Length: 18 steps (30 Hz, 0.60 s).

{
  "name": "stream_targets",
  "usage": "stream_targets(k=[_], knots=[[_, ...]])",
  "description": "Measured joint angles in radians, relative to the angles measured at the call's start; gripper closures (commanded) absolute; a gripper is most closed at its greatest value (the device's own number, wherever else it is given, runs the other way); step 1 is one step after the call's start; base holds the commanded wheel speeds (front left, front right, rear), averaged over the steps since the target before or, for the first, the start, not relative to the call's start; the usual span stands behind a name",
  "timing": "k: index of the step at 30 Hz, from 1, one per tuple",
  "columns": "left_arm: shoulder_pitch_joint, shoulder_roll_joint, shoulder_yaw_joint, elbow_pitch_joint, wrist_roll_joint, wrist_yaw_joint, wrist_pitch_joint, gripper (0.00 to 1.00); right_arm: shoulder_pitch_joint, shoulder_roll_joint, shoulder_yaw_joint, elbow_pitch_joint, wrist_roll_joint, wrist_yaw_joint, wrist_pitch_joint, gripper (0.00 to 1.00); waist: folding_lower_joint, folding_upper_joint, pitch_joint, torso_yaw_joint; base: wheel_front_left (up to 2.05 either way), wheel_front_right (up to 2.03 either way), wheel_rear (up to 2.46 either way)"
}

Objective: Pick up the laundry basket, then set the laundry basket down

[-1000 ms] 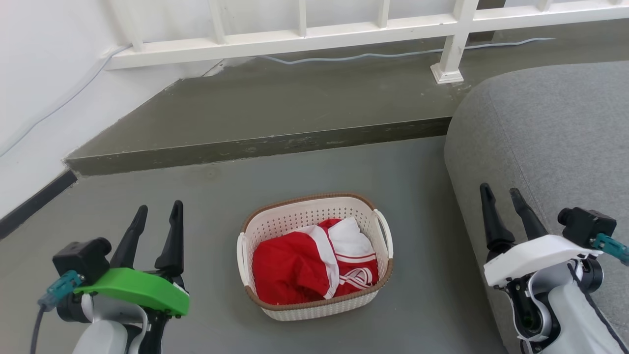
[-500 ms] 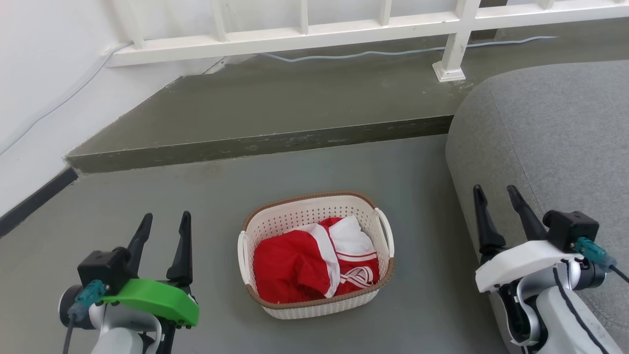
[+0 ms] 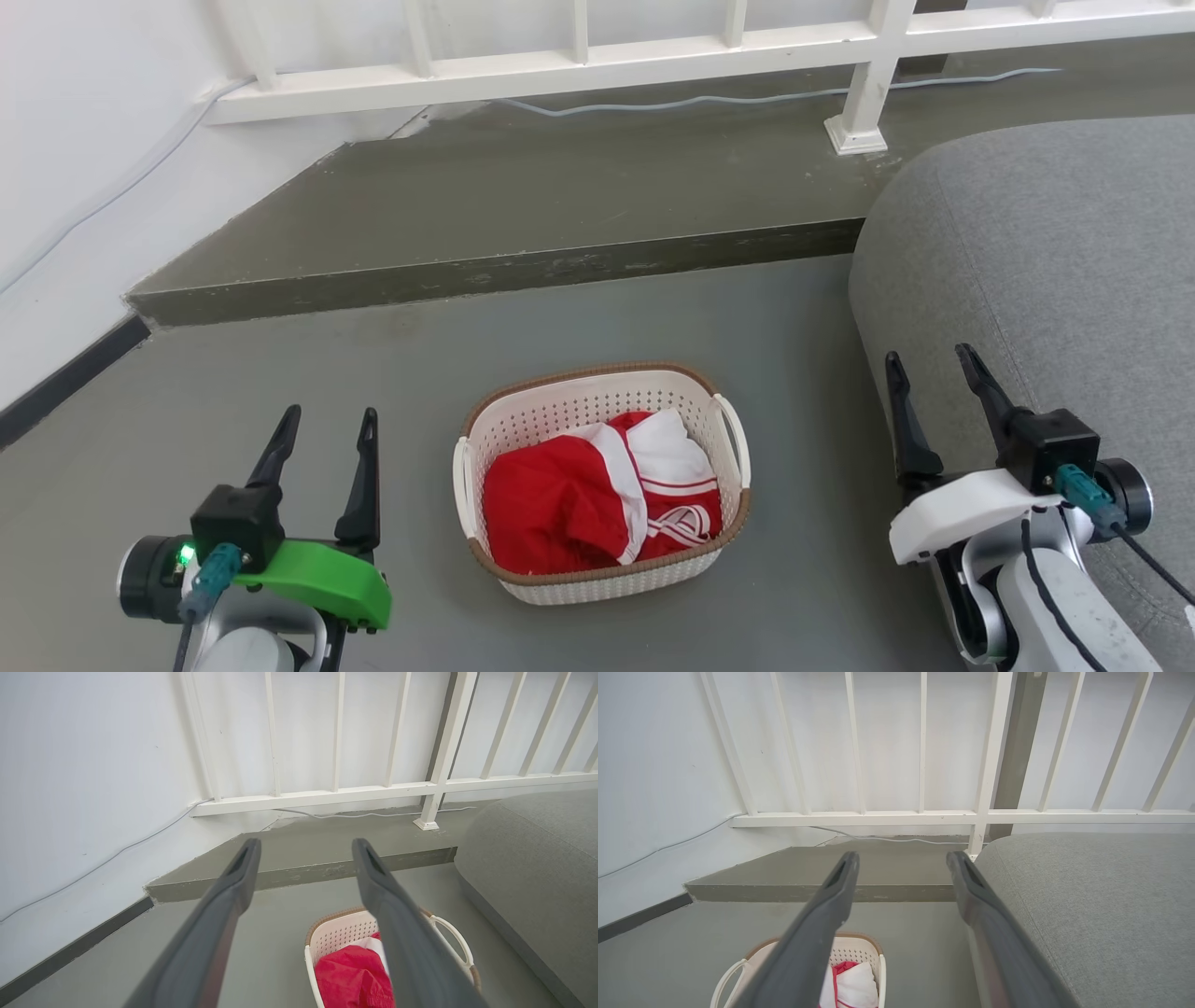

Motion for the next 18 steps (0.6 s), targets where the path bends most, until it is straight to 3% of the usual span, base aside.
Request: stream_targets(k=[18], knots=[[0.0, -0.011, 0.007, 0.033, 0.01, 0.0, 0.0, 0.0, 0.015, 0.022, -0.026, 0.0, -0.018, -0.006, -0.002, 0.0, 0.0, 0.0, 0.002, 0.001, 0.0, 0.0, 0.0]])
